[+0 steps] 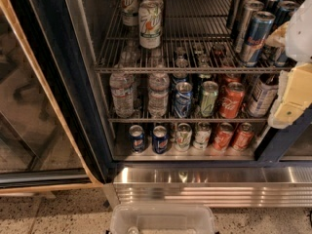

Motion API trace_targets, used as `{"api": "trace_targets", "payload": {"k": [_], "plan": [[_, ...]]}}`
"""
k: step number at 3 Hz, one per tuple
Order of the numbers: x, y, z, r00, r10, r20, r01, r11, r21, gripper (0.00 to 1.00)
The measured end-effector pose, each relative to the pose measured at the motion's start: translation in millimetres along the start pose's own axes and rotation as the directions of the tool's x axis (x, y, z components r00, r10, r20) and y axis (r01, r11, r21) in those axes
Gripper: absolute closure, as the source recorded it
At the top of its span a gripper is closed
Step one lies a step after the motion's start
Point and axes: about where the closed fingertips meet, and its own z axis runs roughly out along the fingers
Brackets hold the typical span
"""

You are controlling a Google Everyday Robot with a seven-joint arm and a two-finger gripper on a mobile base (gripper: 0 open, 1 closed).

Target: Pick redbull can from top shelf of fridge

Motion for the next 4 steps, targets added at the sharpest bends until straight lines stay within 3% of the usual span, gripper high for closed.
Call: {"api": "trace_targets", "payload": {"k": [1, 2, 3, 4], "plan": [[0.0, 0.0, 0.0, 1.000, 0.000, 0.000, 0.000, 1.0000, 0.000, 0.00], [-0.9, -0.4, 7.5, 0.999, 0.031, 0.040, -0.032, 0.9988, 0.036, 0.00], [1.3, 9.6, 29.9, 0.989, 0.089, 0.121, -0.099, 0.9921, 0.077, 0.00], [-13.4, -13.0, 46.5, 0.969, 0.076, 0.233, -0.112, 0.9829, 0.146, 0.00]]}}
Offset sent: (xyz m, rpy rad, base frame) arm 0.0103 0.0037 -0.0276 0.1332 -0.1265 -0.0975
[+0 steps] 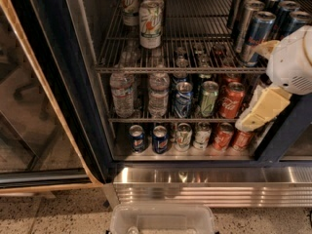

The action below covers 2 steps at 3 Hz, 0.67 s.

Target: Pick redbull can from top shelf of fridge

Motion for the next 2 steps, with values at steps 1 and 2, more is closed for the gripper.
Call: {"api": "trace_targets", "payload": {"k": [1, 2], "plan": [[-7.0, -10.4, -1.1, 1.000, -0.004, 0.024, 0.003, 0.9991, 0.042, 0.00], [-8.8, -10.2, 7.0, 0.999, 0.015, 0.041, -0.017, 0.9990, 0.041, 0.00]]}}
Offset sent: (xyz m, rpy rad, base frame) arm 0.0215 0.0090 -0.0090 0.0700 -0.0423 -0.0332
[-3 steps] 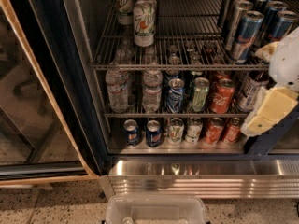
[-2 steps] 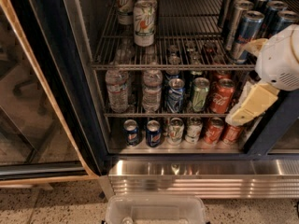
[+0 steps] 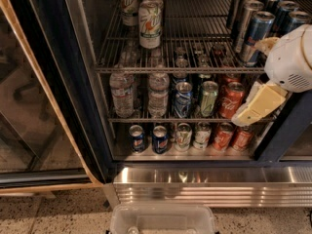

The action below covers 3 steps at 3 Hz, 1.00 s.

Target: Pick redbull can from top shelf of fridge

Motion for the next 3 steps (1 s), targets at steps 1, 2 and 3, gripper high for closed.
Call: {"api": "trace_targets", "payload": {"k": [1, 2, 3], "plan": [[4.5, 4.8, 19.1, 0.997, 0.059, 0.048, -0.060, 0.9980, 0.018, 0.00], [10.0, 5.5, 30.3, 0.987, 0.117, 0.113, -0.128, 0.9866, 0.101, 0.00], [16.1, 5.4, 35.5, 0.970, 0.167, 0.178, -0.201, 0.9616, 0.188, 0.00]]}}
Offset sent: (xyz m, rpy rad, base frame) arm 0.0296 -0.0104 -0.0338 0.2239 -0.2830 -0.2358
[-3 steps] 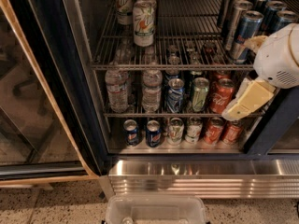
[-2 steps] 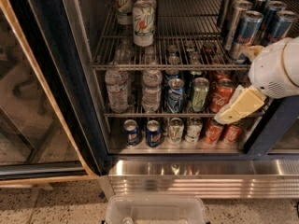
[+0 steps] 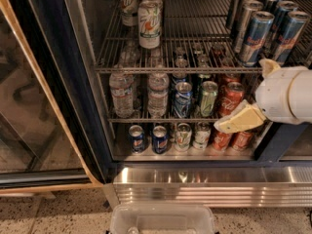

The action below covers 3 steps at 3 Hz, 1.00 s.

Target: Pick redbull can from top shelf of fridge

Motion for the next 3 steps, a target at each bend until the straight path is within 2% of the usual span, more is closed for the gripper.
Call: {"api": "trace_targets", "payload": {"k": [1, 2, 3], "plan": [[8.7, -7.6, -0.2, 0.994, 0.082, 0.078, -0.090, 0.9901, 0.108, 0.00], [1.4, -27.6, -7.1, 0.988, 0.099, 0.122, -0.121, 0.9747, 0.188, 0.00], [1.3, -27.7, -7.0, 0.988, 0.099, 0.122, -0.121, 0.9747, 0.188, 0.00]]}}
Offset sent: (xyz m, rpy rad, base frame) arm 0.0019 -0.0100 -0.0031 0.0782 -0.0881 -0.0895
